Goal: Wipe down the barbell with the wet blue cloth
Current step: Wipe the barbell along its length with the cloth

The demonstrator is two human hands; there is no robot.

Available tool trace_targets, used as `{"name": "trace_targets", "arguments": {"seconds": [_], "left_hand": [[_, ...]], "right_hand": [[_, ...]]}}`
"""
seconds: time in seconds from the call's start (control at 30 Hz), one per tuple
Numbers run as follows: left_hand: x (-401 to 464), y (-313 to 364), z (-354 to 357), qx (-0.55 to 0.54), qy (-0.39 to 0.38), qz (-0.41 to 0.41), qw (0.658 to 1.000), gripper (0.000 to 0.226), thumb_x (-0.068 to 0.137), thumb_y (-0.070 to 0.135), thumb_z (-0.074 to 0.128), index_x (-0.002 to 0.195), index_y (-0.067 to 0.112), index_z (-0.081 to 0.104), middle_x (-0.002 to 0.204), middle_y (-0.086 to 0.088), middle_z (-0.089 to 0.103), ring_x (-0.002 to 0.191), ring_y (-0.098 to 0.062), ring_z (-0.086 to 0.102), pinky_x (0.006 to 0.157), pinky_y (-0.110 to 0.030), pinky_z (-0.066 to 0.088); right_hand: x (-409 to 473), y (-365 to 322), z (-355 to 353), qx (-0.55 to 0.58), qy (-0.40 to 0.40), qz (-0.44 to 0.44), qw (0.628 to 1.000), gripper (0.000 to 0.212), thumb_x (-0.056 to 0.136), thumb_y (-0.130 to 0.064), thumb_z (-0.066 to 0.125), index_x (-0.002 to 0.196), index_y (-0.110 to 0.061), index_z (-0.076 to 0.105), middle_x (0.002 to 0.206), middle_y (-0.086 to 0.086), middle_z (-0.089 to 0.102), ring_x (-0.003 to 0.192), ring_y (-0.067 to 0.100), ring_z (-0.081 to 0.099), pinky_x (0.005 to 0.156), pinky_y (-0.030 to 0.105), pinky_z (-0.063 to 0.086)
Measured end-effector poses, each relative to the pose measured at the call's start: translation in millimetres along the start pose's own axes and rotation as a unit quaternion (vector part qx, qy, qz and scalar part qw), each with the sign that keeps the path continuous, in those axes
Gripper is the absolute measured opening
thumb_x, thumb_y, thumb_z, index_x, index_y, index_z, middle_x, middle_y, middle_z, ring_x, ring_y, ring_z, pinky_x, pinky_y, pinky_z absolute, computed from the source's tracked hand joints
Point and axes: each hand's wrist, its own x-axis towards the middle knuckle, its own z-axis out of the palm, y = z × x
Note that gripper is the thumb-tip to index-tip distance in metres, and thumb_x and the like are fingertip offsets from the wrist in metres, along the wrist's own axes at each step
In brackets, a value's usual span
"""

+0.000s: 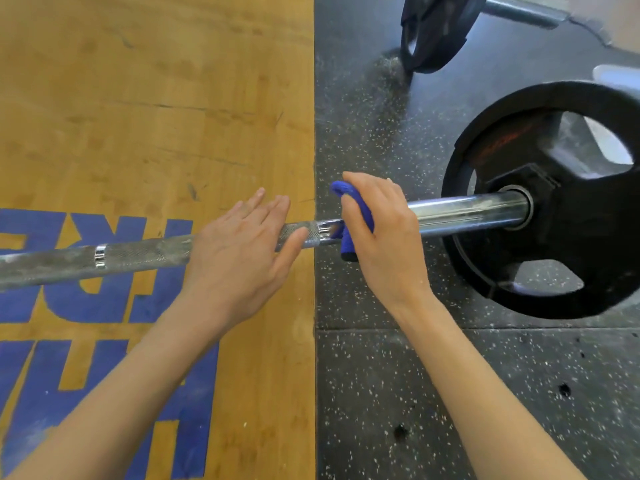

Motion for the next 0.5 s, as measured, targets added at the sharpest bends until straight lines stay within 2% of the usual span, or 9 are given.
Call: {"name": "trace_targets", "arguments": {"seconds": [0.07, 0.13, 0.2, 0.27, 0.37, 0.5], "left_hand": [[0.0, 0.5, 1.3, 0.001, 0.003, 0.001, 1.0, 0.081, 0.098, 0.059, 0.011, 0.148, 0.007, 0.048, 0.147, -0.006, 0.056, 0.148, -0.022, 0.038, 0.117, -0.038, 0.032], [0.0, 0.8, 0.9, 0.0, 0.002, 0.004, 1.0, 0.08, 0.099, 0.058, 0.012, 0.149, 0.006, 0.047, 0.149, -0.008, 0.055, 0.148, -0.023, 0.037, 0.118, -0.039, 0.031], [-1.3, 0.0, 1.2, 0.012, 0.014, 0.022, 1.0, 0.075, 0.102, 0.053, 0.015, 0.148, 0.002, 0.047, 0.149, -0.012, 0.054, 0.147, -0.027, 0.039, 0.119, -0.043, 0.029], [-6.6, -1.7, 0.9, 0.034, 0.04, 0.04, 0.998, 0.067, 0.106, 0.043, 0.02, 0.147, -0.003, 0.047, 0.148, -0.017, 0.054, 0.145, -0.033, 0.041, 0.12, -0.049, 0.026], [-20.3, -11.2, -0.9, 0.043, 0.08, 0.011, 0.996, 0.061, 0.107, 0.034, 0.022, 0.148, -0.005, 0.044, 0.15, -0.019, 0.05, 0.147, -0.035, 0.038, 0.121, -0.051, 0.019], [-33.6, -21.9, 0.9, 0.048, 0.109, -0.006, 0.993, 0.058, 0.107, 0.031, 0.024, 0.145, -0.007, 0.046, 0.146, -0.021, 0.053, 0.144, -0.038, 0.041, 0.121, -0.047, 0.014]], "right_hand": [[-2.0, -2.8, -1.0, 0.018, 0.035, -0.003, 0.999, 0.03, 0.104, -0.017, 0.049, 0.129, -0.006, 0.062, 0.122, 0.001, 0.064, 0.114, 0.013, 0.053, 0.106, 0.041, 0.043], [-5.2, -11.5, 3.5, -0.011, 0.064, -0.046, 0.997, 0.034, 0.105, -0.018, 0.047, 0.131, -0.002, 0.06, 0.126, 0.007, 0.064, 0.122, 0.019, 0.054, 0.117, 0.043, 0.034], [-13.0, -18.4, 15.5, -0.08, 0.059, -0.113, 0.989, 0.034, 0.105, -0.018, 0.048, 0.13, 0.001, 0.062, 0.129, 0.011, 0.065, 0.128, 0.026, 0.055, 0.123, 0.044, 0.026], [-21.1, -19.1, 27.6, -0.169, 0.064, -0.148, 0.972, 0.03, 0.105, -0.017, 0.051, 0.125, -0.001, 0.066, 0.126, 0.009, 0.067, 0.127, 0.027, 0.058, 0.123, 0.045, 0.025], [-25.7, -19.1, 37.8, -0.241, 0.08, -0.13, 0.958, 0.026, 0.105, -0.018, 0.051, 0.119, -0.005, 0.068, 0.12, 0.005, 0.069, 0.124, 0.027, 0.06, 0.124, 0.046, 0.023], [-30.7, -35.9, 55.6, -0.204, 0.075, -0.076, 0.973, 0.028, 0.103, -0.017, 0.045, 0.116, -0.006, 0.068, 0.112, 0.004, 0.069, 0.119, 0.027, 0.062, 0.122, 0.045, 0.025]]}}
